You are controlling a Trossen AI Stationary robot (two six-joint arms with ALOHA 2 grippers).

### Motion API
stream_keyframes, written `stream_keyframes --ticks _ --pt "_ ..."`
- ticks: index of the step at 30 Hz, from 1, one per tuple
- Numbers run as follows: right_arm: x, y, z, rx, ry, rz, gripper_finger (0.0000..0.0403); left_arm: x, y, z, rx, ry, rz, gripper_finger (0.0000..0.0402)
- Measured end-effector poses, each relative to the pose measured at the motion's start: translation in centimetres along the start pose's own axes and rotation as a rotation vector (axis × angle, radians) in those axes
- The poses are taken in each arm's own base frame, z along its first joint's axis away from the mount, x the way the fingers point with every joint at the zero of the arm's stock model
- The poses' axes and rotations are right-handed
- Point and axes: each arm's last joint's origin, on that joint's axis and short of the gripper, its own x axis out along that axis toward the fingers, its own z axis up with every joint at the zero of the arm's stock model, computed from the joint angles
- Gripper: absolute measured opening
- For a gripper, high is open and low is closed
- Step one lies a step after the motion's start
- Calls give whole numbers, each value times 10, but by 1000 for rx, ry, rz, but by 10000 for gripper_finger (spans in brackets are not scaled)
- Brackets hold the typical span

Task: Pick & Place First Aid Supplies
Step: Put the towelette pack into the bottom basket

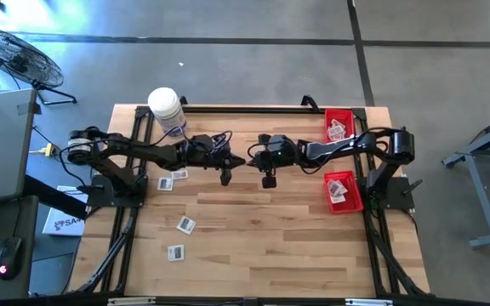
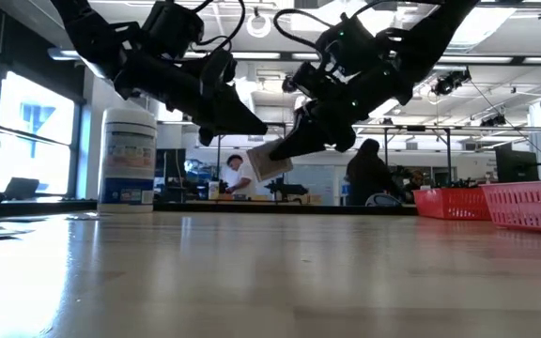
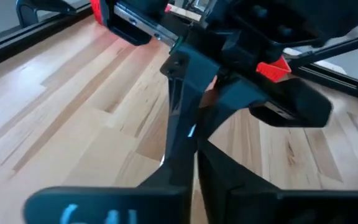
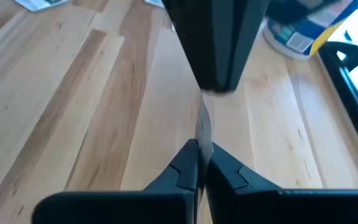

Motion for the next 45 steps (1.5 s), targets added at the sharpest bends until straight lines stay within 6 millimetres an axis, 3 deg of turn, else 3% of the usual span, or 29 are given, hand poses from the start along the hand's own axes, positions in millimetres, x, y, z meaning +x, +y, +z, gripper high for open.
stream_keyframes --ticks 3,6,9,13,18,22,27,33,45 --pt "-4 1 -1 44 43 7 10 -5 -1 3 0 5 -2 51" --pt "-21 2 2 54 127 -18 5 -15 -3 7 10 38 15 94" --pt "-48 7 6 67 269 -95 6 -28 -4 8 39 106 40 125" --pt "-98 15 9 147 474 -189 4 -33 -3 2 46 182 98 139" --pt "-159 25 11 376 772 -226 4 -28 -2 -7 53 227 146 139" --pt "-186 34 8 585 990 -228 3 -23 0 -10 55 229 166 140" --pt "-188 48 -16 717 1158 -271 3 -19 2 -12 81 221 181 140" --pt "-178 69 -49 764 1234 -226 4 -19 2 -12 92 216 185 140" --pt "-158 83 -89 735 1148 -153 9 -19 2 -11 62 212 187 140"
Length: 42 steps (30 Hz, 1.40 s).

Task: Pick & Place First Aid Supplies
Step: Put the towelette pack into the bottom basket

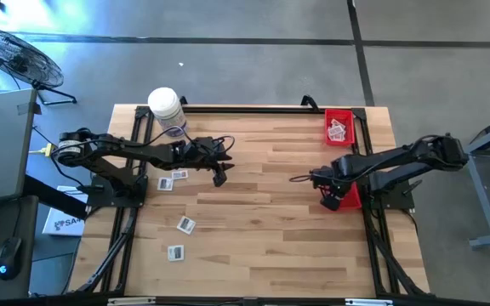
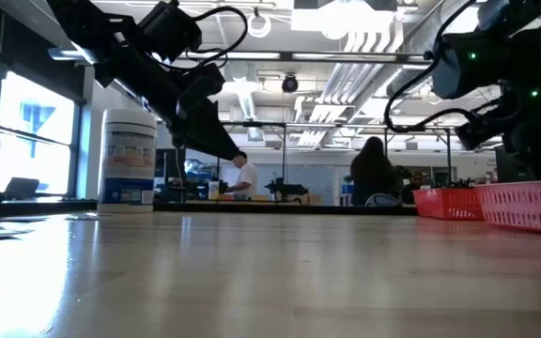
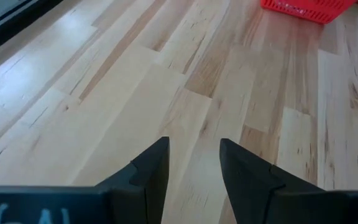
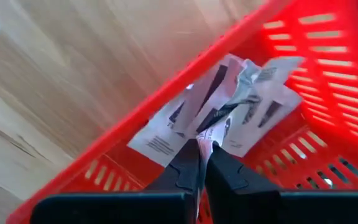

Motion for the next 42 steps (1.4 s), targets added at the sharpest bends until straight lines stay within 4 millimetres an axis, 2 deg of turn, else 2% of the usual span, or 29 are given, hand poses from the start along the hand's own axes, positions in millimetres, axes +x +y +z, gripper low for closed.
stream_keyframes --ticks 3,7,13,20,27,30,34,38,42 --pt "-1 -1 -2 -3 22 -17 8 0 0 0 -21 0 0 140" --pt "-13 -4 -3 -13 45 -79 5 0 0 0 -42 0 -1 140" --pt "-24 -8 -2 -78 6 -214 11 0 -1 0 -69 0 -5 140" --pt "-12 -2 2 -125 -34 -109 41 -1 -12 -1 -78 -8 -36 140" --pt "-12 -2 0 -144 16 -73 86 -3 -27 -4 -51 -4 -71 140" --pt "-24 -3 -1 -124 50 -90 94 -8 -31 -3 -51 -7 -83 140" --pt "-54 -1 3 -145 6 -159 91 -26 -29 4 -53 -18 -84 140" --pt "-87 7 15 -209 -190 -193 81 -48 -23 3 -49 35 -21 140" --pt "-105 24 35 -321 -462 -132 76 -69 -15 -9 -106 169 73 140"
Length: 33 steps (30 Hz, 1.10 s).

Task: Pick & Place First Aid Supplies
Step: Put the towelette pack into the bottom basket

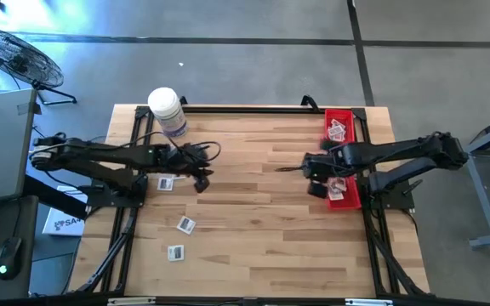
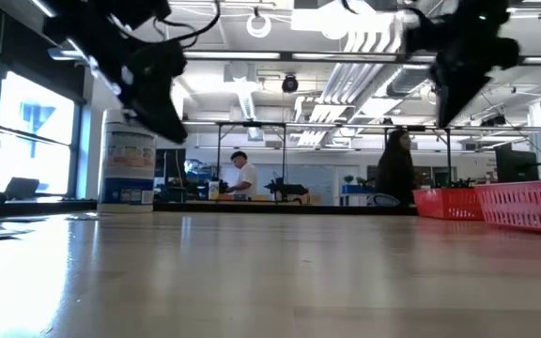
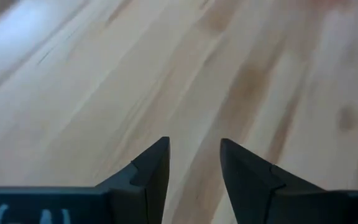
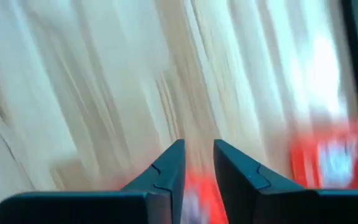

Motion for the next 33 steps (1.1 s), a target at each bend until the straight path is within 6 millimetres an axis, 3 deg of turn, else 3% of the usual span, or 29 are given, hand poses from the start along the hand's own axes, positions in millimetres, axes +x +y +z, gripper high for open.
stream_keyframes --ticks 6,12,19,33 --pt "18 19 29 -140 -407 183 76 -23 19 -30 -224 244 239 140" --pt "33 29 35 -203 -725 297 75 -27 30 -52 -444 354 411 140" --pt "37 29 33 -194 -752 285 75 -13 34 -78 -594 429 391 140" --pt "42 13 38 -131 -746 250 75 -16 20 -92 -632 471 434 140"
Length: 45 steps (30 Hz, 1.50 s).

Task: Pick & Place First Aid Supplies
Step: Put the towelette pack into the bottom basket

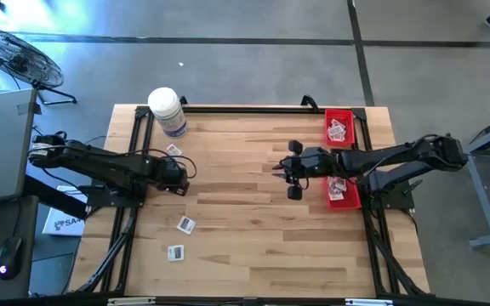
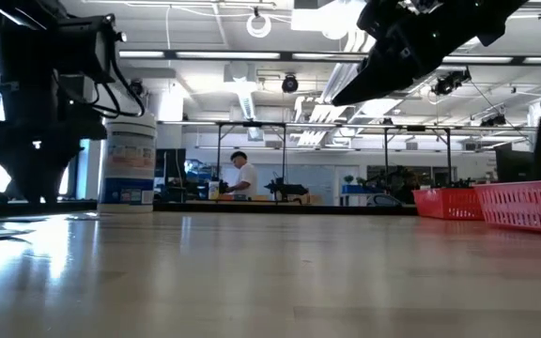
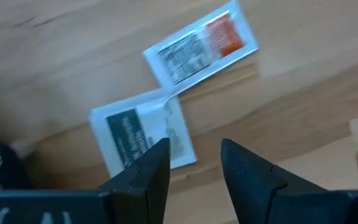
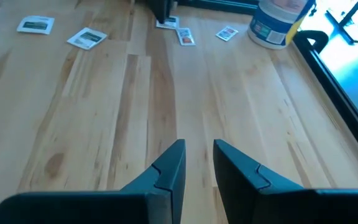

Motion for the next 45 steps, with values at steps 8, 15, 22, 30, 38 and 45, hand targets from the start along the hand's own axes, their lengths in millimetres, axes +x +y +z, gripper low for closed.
stream_keyframes --ticks 8,15,22,30,38,45 --pt "0 -1 0 23 0 -1 75 12 -5 -3 10 18 79 140" --pt "0 -1 0 24 0 -2 74 28 -19 -4 76 54 71 139" --pt "0 -1 1 24 -7 -5 73 18 -47 5 182 21 -142 139" --pt "0 -1 1 24 -7 -7 73 11 -65 12 298 -75 -294 140" --pt "0 -2 1 22 -7 -9 73 10 -66 11 333 -132 -271 140" --pt "0 -5 0 29 -5 -21 73 8 -79 -9 537 -252 -291 140"
